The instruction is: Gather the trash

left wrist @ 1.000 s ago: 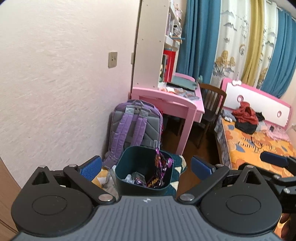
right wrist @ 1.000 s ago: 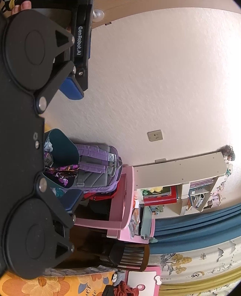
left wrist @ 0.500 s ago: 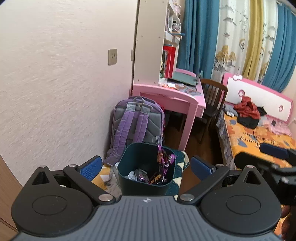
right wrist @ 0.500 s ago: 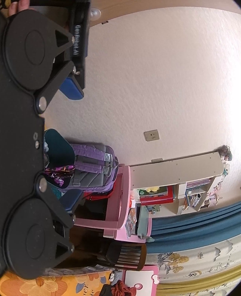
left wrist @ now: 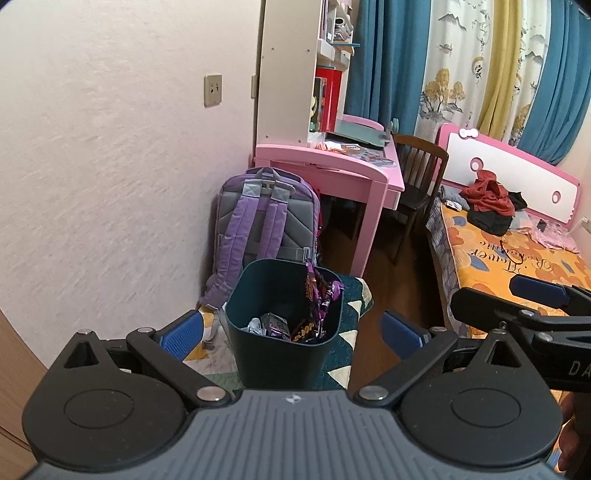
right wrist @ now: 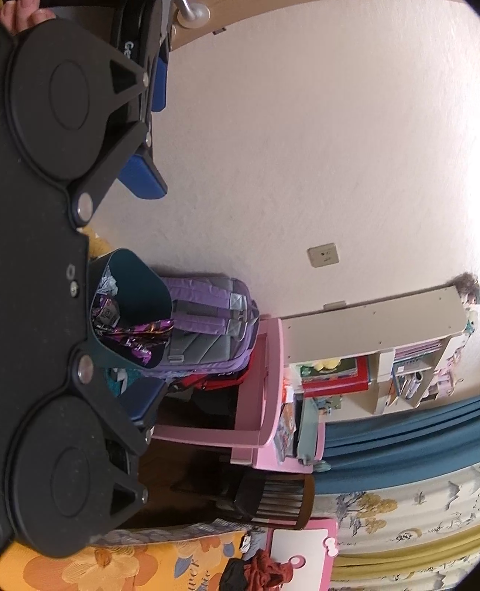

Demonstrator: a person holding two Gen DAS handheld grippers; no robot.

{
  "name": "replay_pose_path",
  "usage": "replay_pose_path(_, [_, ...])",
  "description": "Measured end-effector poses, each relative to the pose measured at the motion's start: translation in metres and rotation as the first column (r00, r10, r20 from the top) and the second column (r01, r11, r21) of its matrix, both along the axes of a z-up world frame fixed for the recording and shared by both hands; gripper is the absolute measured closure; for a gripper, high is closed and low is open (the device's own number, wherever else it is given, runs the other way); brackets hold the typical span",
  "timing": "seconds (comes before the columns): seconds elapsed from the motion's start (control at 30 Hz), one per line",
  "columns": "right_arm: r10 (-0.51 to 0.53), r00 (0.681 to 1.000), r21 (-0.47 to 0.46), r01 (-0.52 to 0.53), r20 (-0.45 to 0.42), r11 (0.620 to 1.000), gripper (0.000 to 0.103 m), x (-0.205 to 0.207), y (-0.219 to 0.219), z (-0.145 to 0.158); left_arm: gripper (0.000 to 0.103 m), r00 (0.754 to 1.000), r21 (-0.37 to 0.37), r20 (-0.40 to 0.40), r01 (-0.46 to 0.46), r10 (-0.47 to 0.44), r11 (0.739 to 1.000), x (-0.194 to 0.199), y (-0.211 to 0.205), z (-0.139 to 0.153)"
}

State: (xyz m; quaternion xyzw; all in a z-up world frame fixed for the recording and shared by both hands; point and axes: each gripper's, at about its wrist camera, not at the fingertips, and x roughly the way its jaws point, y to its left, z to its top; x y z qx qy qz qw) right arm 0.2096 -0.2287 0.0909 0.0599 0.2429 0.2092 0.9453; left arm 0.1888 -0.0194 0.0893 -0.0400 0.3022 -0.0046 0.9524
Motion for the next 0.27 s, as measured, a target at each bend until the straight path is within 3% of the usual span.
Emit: replay_pose_path(0.27, [-0.005,1.000,0.005,0.005,-0.010,1.000,0.000,0.0022,-0.0010,-0.0028,0.000,1.000,-0.020,0.007,0.010,-0.009,1.000,-0.0001,0.0018,-0.0001])
